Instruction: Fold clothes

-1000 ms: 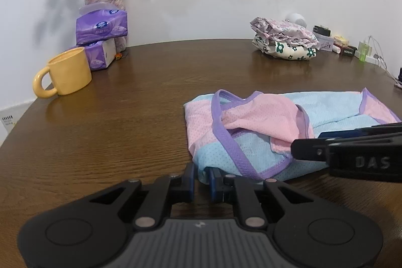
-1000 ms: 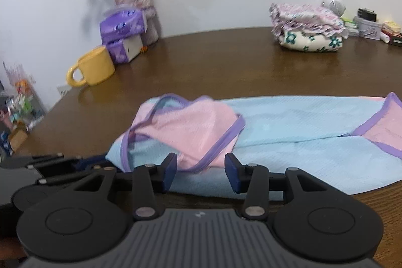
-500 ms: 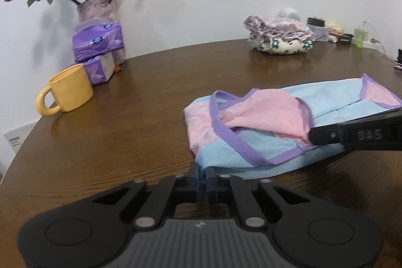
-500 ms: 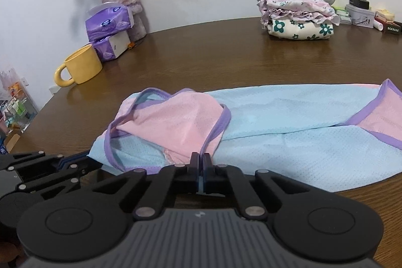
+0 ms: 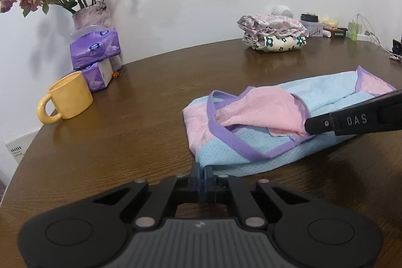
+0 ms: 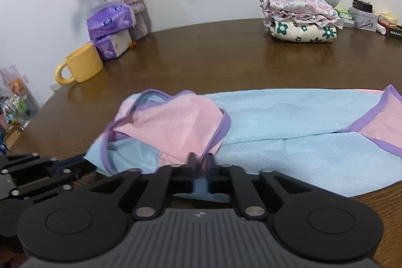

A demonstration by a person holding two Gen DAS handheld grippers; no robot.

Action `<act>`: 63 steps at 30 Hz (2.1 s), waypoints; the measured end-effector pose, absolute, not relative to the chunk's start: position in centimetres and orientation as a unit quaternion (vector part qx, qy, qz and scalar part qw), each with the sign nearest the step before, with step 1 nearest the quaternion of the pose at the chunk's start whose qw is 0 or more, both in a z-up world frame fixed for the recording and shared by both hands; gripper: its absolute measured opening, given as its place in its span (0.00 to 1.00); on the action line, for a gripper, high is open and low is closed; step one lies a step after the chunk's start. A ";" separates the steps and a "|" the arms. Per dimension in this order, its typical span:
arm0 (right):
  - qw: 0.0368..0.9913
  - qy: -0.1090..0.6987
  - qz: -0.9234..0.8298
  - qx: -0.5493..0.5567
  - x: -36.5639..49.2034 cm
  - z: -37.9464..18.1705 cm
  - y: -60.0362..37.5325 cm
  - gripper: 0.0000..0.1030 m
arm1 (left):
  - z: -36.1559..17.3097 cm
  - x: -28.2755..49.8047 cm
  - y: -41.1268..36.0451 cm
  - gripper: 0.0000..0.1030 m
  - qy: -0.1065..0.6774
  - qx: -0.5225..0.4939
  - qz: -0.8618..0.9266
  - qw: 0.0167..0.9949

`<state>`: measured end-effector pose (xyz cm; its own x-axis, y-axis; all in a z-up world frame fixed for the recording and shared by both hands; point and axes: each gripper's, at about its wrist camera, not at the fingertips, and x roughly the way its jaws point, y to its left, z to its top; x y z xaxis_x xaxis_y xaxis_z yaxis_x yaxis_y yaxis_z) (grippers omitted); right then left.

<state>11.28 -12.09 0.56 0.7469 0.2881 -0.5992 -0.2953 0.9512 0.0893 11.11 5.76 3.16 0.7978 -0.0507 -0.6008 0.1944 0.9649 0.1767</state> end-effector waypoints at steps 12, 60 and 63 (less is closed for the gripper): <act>0.935 0.320 0.157 -0.006 11.3 0.6 -12.0 0.28 | 5.2 9.8 8.3 0.26 0.303 0.040 -0.083 0.948; 0.934 0.319 0.159 -0.006 11.1 0.6 -11.6 0.10 | 5.5 15.4 6.6 0.11 0.320 0.035 -0.102 0.941; 0.934 0.319 0.159 -0.005 11.1 0.6 -11.5 0.10 | 4.2 16.3 5.9 0.11 0.342 0.046 -0.105 0.933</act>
<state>11.11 -11.54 0.62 0.7458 0.2938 -0.5979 -0.3008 0.9493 0.0912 16.28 5.91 4.17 0.7438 -0.1644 -0.6479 0.2276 0.9737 0.0142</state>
